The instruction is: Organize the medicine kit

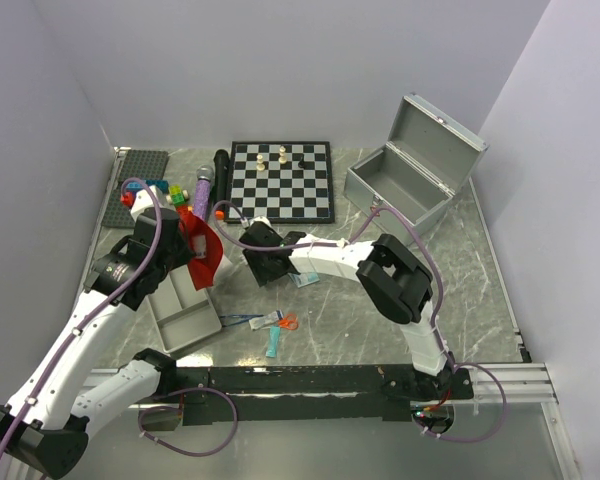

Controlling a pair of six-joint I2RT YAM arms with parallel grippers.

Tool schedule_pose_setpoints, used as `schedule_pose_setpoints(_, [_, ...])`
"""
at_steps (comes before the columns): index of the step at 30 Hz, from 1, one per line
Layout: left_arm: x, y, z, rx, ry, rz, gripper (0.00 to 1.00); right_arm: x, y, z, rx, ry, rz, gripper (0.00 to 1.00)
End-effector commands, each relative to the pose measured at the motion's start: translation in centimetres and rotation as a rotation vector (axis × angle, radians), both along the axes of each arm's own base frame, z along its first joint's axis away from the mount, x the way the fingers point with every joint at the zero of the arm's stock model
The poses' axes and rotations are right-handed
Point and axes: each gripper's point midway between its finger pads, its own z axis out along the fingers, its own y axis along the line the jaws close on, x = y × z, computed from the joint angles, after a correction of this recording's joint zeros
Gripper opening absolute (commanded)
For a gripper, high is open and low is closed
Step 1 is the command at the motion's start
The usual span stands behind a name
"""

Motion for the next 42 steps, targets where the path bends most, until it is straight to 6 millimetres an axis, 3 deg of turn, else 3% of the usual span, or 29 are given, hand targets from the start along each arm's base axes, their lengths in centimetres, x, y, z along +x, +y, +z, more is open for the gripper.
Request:
schedule_pose_setpoints(1, [0.6, 0.0, 1.1, -0.015, -0.051, 0.007, 0.01, 1.1, 0.3, 0.0, 0.011, -0.004, -0.008, 0.58])
schedule_pose_setpoints(13, [0.8, -0.3, 1.1, -0.024, -0.051, -0.003, 0.01, 0.5, -0.2, -0.3, 0.020, 0.007, -0.010, 0.32])
schedule_pose_setpoints(16, [0.9, -1.0, 0.9, -0.035, -0.048, -0.038, 0.01, 0.3, -0.6, 1.1, 0.047, -0.012, -0.024, 0.26])
schedule_pose_setpoints(22, [1.0, -3.9, 0.1, -0.100, -0.033, -0.187, 0.01, -1.0, -2.3, 7.3, 0.170, -0.084, -0.047, 0.24])
schedule_pose_setpoints(31, [2.0, -7.3, -0.8, -0.193, -0.012, -0.297, 0.01, -5.1, -5.2, 15.6, 0.349, -0.185, -0.005, 0.23])
schedule_pose_setpoints(38, [2.0, -11.0, -1.0, -0.218, 0.000, -0.378, 0.01, -7.1, -2.9, 20.1, 0.503, -0.174, 0.082, 0.23])
schedule_pose_setpoints(42, [1.5, -13.0, -0.8, -0.221, 0.008, -0.418, 0.01, -7.5, -1.3, 21.0, 0.547, -0.143, 0.124, 0.23])
